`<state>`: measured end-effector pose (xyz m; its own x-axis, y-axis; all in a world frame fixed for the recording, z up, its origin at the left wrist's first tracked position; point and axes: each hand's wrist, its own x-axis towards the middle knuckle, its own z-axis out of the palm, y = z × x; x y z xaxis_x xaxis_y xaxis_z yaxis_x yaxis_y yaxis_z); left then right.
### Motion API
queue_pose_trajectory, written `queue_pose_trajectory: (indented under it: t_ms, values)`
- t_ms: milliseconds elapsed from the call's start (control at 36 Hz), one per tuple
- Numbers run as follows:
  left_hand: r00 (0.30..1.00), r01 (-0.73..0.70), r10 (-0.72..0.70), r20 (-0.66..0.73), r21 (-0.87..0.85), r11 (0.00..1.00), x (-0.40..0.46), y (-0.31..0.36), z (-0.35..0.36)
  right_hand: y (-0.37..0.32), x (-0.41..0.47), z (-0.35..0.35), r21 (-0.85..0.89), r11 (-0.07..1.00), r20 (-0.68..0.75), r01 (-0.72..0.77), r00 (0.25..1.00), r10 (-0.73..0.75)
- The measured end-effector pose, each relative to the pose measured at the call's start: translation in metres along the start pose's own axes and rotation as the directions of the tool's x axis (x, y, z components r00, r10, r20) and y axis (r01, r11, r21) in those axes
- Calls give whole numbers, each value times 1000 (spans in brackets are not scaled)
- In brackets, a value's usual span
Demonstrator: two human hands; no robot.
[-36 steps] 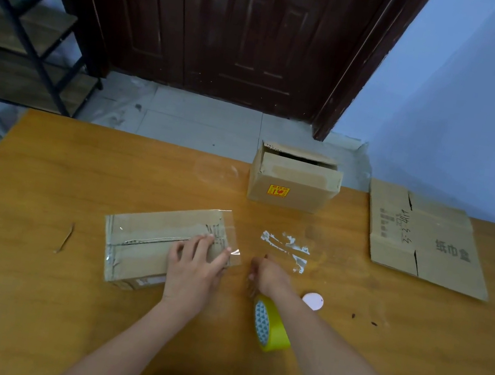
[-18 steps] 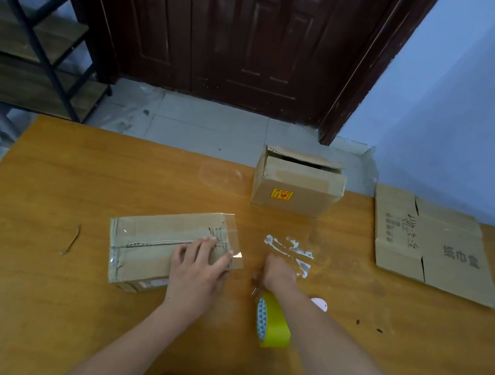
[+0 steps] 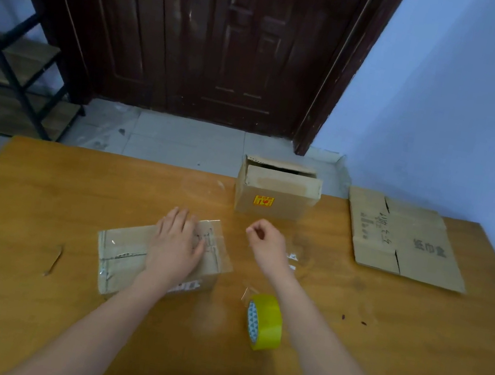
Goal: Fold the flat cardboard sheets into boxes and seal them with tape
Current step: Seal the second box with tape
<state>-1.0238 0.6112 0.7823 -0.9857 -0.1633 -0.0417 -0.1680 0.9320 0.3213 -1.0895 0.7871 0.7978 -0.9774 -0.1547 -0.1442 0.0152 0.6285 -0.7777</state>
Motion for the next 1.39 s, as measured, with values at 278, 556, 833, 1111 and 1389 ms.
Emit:
queue_pose_trajectory:
  t_ms: [278, 556, 833, 1111, 1389]
  values:
    - [997, -4, -3, 82, 94, 996, -1, -11, 14, -11, -26, 34, -75, 995, 202, 62, 978, -46]
    - [998, -20, 14, 64, 90, 996, -3, -12, 16, -16, -24, 47, -59, 998, 373, -9, 927, 30]
    - [996, -66, 62, 56, 65, 996, -9, -17, 12, -21, 8, 31, -236, 970, 455, -67, 874, 171]
    - [982, -179, 177, 64, 30, 983, -23, -29, 13, -30, 25, 28, -569, 688, 563, 449, 823, -72]
    - [979, -200, 199, 50, 33, 979, -26, -30, 12, -38, 33, 27, -517, 677, 617, 525, 776, -131]
